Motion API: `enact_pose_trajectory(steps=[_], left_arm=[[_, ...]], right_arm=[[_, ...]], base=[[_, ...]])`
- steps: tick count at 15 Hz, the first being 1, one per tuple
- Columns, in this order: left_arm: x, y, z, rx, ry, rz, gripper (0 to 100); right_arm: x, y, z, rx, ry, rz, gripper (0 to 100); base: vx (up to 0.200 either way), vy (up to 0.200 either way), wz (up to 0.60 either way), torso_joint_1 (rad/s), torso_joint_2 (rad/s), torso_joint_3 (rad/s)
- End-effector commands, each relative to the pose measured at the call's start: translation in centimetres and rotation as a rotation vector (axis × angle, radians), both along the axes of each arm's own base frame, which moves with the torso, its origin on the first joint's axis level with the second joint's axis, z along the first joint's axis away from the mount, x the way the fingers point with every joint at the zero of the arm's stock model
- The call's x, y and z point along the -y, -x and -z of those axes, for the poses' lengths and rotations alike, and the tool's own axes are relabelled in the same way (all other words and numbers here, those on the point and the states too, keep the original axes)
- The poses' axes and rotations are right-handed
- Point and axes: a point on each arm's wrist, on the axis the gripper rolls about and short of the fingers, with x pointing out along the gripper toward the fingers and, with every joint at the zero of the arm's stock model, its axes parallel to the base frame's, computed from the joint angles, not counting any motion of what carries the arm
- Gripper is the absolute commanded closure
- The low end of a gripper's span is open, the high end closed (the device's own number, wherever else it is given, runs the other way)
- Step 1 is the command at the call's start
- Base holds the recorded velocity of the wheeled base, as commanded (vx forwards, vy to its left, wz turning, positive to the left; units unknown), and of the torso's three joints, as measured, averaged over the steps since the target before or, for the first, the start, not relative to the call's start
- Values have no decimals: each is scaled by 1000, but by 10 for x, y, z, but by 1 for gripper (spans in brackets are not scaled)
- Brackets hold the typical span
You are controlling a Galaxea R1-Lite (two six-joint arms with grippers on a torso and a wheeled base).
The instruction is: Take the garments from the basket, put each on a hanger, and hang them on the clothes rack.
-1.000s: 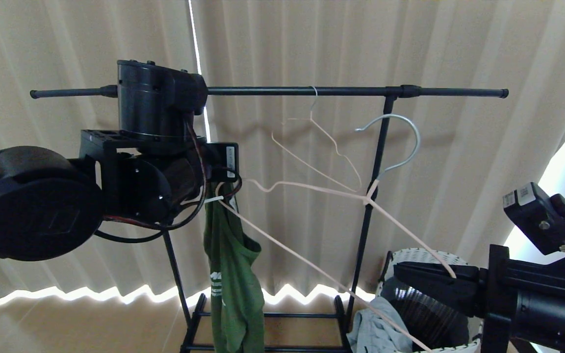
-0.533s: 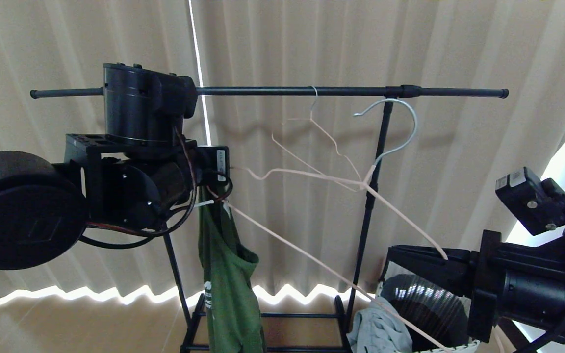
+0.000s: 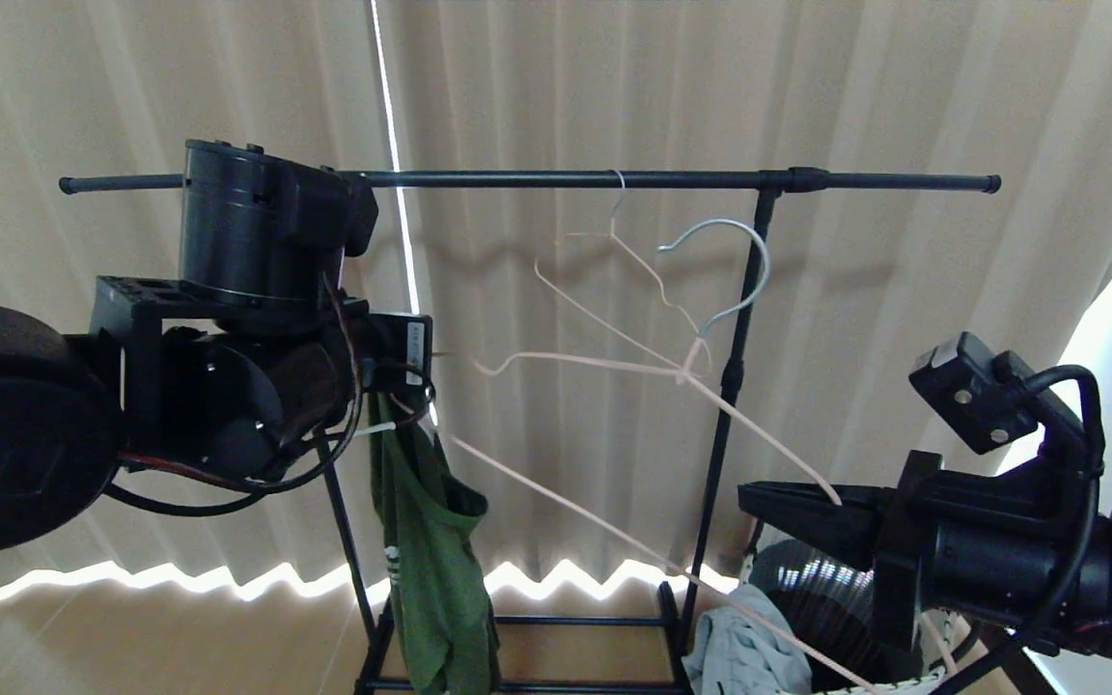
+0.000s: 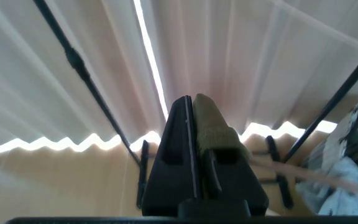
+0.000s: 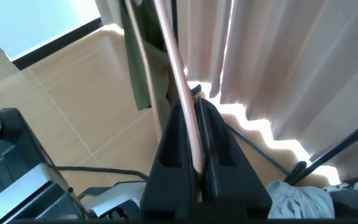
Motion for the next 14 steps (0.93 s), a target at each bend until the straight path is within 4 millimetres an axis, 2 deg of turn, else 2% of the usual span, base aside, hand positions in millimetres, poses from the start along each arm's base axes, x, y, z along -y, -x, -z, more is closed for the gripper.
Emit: enact_pose_trajectory(steps=[1,7,8,10,14], left_arm=[[-5,7,-8,18,14,0,100],[-6,12,-11,23,22,5,100],[-1,15,-11,24,38,22,100],[5,20,-12,23,50,46,100],[18,41,-25,57,94,125,100]], right_arm=[[-11,-14,3,-29,7,15,100],[-29,-34,11,-44,21,23,100],[-37,-44,16,-32,14,24,100],[-43,-52,19,-37,17,25,100],[-51,-60,20,-40,19,19,100]], base=[[0,0,0,0,0,0],[0,0,0,0,0,0],[0,0,0,0,0,0],[0,0,0,0,0,0],[0,0,0,0,0,0]])
